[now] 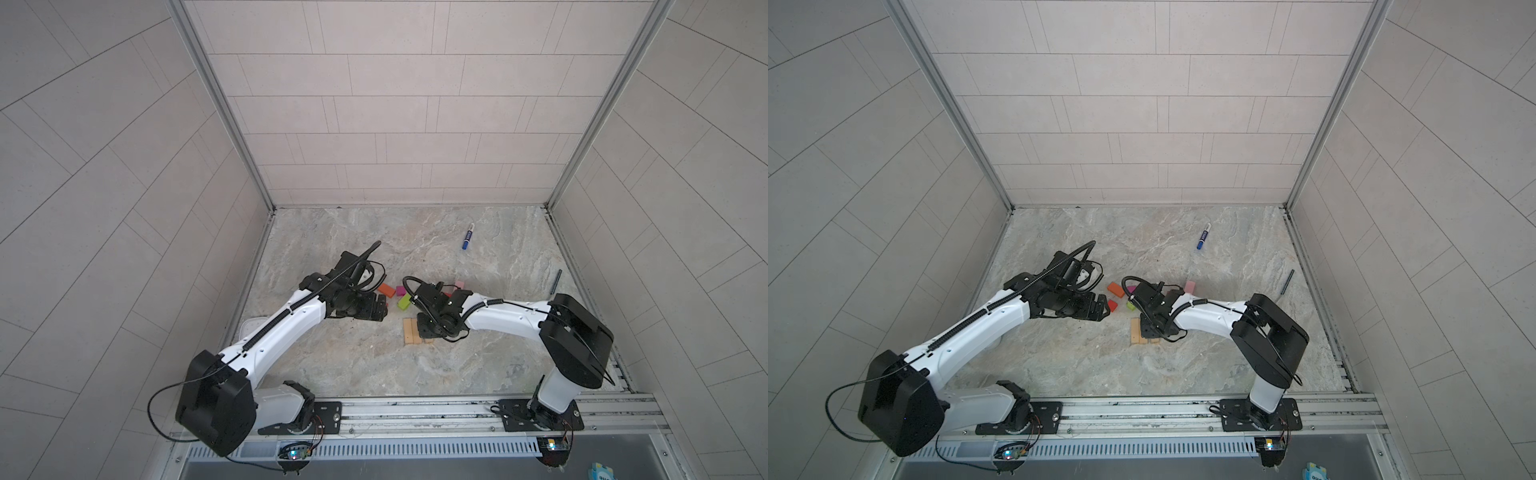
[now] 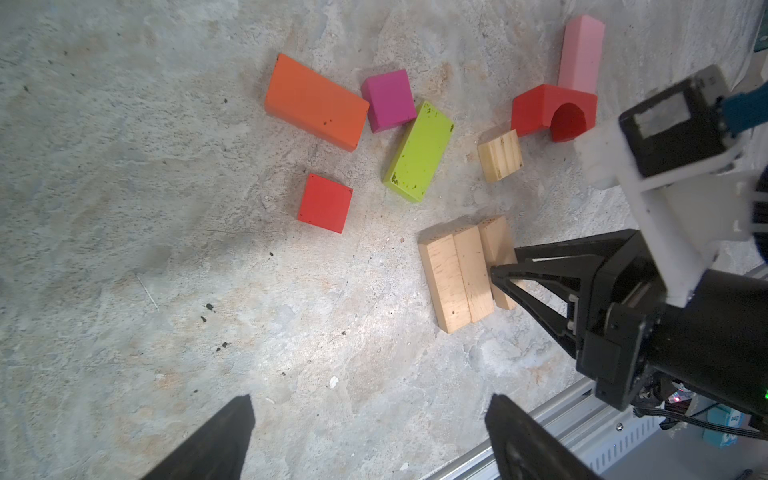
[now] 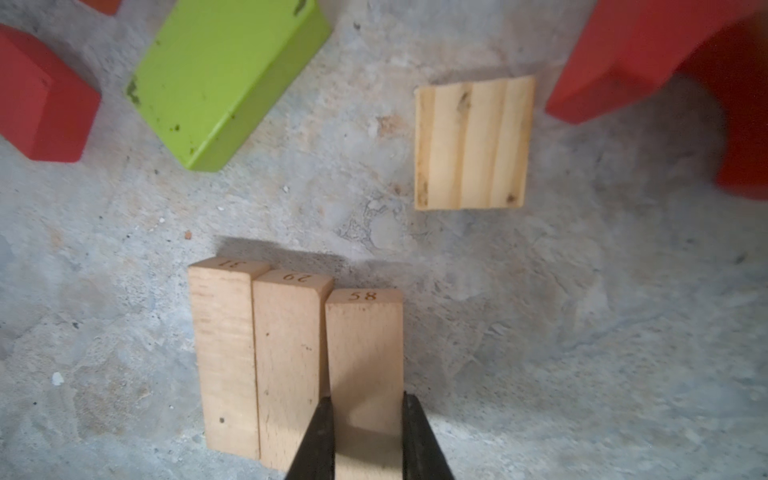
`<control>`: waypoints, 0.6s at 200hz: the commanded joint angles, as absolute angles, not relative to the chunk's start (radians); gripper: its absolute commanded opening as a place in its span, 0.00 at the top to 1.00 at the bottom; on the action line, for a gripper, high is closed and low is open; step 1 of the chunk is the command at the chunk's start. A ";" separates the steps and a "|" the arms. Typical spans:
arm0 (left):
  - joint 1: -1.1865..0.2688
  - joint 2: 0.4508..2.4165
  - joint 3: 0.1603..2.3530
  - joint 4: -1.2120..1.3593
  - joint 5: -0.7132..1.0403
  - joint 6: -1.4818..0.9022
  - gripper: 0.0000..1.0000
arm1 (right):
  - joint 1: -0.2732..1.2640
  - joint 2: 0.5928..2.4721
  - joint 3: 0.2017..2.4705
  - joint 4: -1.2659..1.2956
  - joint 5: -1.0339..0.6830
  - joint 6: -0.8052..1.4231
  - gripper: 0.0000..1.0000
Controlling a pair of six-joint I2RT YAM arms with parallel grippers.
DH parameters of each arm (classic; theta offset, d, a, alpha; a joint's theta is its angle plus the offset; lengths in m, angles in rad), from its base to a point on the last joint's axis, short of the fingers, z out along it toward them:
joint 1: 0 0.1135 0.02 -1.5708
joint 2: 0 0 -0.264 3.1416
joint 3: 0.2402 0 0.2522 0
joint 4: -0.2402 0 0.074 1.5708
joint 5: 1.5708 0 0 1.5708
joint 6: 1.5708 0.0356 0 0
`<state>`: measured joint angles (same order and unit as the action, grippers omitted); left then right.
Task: Build the wood block tower
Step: 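Lower plank 58 upright beside plank 29 with the right gripper, then open the right gripper and lift it off plank 58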
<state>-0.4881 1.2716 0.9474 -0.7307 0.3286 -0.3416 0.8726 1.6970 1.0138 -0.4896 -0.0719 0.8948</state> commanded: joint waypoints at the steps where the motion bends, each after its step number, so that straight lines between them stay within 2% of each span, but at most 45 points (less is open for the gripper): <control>1: -0.481 1.254 0.939 -0.741 0.321 -0.331 0.06 | 0.879 1.694 1.007 -0.486 -0.071 0.920 0.88; 120: -0.482 1.254 0.939 -0.741 0.321 -0.331 0.06 | 0.879 1.664 0.994 -0.483 -0.064 0.922 0.71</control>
<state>-0.4881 1.2716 0.9474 -0.7307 0.3286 -0.3416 0.8726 1.6955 1.0077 -0.4740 -0.0753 0.9054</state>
